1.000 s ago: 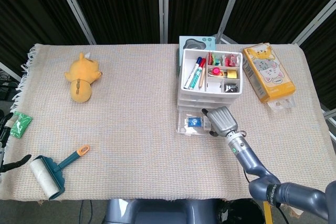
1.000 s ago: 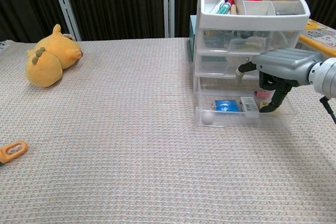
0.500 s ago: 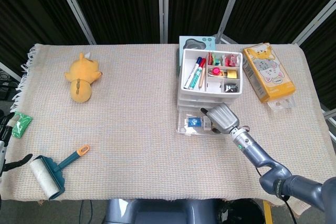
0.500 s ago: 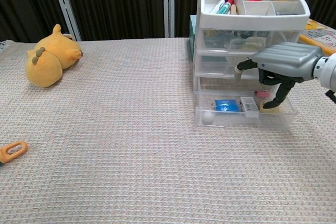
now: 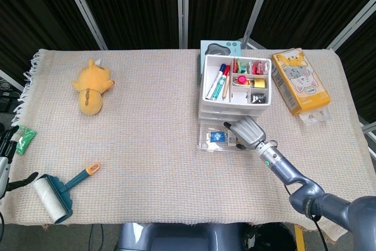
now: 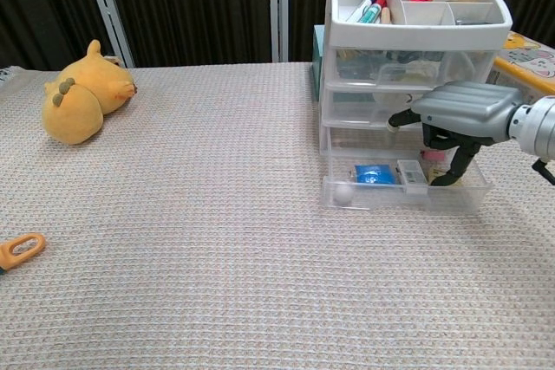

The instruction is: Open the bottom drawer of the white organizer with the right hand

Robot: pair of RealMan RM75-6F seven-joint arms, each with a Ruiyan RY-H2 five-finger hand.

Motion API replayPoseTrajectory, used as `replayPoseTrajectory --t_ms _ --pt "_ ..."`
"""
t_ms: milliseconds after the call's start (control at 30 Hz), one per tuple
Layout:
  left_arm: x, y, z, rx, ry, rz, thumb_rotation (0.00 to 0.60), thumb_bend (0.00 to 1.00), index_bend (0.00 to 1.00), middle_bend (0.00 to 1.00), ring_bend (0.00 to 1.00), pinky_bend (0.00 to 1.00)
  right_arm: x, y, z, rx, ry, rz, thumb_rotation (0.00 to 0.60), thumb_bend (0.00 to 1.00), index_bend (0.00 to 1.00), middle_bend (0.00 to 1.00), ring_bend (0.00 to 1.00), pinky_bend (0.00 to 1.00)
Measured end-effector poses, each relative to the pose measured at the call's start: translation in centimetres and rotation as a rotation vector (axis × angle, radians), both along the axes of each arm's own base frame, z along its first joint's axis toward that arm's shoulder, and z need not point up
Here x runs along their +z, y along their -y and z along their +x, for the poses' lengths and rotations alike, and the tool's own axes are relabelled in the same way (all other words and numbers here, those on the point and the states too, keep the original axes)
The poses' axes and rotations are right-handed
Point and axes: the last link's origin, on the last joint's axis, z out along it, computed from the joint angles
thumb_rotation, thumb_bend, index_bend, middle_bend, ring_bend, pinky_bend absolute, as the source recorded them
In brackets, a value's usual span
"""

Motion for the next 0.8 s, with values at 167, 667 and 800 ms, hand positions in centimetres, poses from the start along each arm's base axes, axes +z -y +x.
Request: replayPoseTrajectory --t_ms 167,667,800 --pt "0.0 -0.1 0.0 0.002 -0.001 0.002 0.600 0.08 0.00 0.00 0.00 0.00 -0.3 0.2 -0.3 0.026 -0.018 0.002 0.600 0.00 0.37 0.97 0.96 0.71" --pt "-0.2 -0.1 0.2 -0.004 -0.009 0.002 0.600 0.08 0.00 0.00 0.00 0.00 -1.6 0.5 -1.3 0.032 -0.034 0.019 0.600 0.00 0.33 0.97 0.96 0.70" --pt "-0.2 -0.1 0.1 -0.003 -0.007 -0.002 0.600 0.08 0.00 0.00 0.00 0.00 -1.7 0.7 -1.5 0.055 -0.077 -0.003 0.600 0.00 0.33 0.97 0.96 0.70"
